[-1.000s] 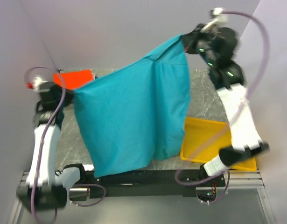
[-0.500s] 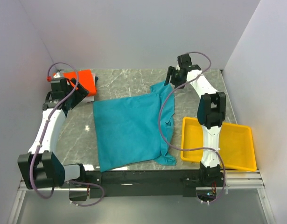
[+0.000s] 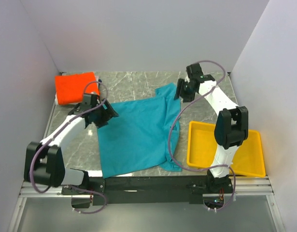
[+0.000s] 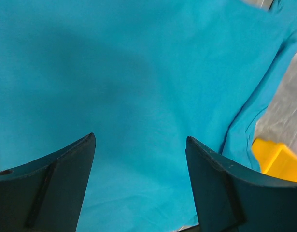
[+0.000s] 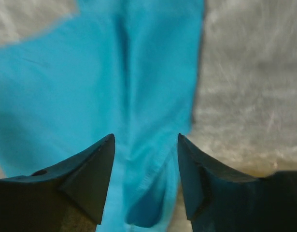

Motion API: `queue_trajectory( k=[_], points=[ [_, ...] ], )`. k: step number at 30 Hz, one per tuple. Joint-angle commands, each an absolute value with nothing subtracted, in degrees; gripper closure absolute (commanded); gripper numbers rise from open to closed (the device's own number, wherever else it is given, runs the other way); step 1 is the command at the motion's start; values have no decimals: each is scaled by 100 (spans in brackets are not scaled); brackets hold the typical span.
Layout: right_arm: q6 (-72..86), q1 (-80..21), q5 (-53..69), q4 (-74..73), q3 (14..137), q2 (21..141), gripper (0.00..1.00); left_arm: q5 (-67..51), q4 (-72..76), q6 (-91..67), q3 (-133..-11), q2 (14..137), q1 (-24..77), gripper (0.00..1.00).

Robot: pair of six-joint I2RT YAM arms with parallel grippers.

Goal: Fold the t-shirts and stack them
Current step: Flatten the tshirt out

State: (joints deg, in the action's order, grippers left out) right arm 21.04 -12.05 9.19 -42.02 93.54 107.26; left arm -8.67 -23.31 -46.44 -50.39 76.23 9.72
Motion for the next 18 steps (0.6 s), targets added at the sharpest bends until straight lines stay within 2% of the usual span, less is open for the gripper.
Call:
queue_trajectory(
  k=[1, 3, 9, 18],
  points=[
    [2022, -1213, 677, -4421, 8966, 10591, 42, -1257, -1653, -4782, -4931, 8058, 1134, 19],
    [1969, -1204, 607, -4447, 8816, 10661, 50, -943, -1608, -4729, -4896, 8435, 1125, 19],
    [1793, -1195, 431, -4570, 8684, 11047, 58, -853, -1573, -4465, -5167, 9139, 1125, 19],
    [1600, -1195, 676, -4544, 8824, 11548, 57, -774, -1600, -4351, -5361, 9632, 1116, 19]
  ],
)
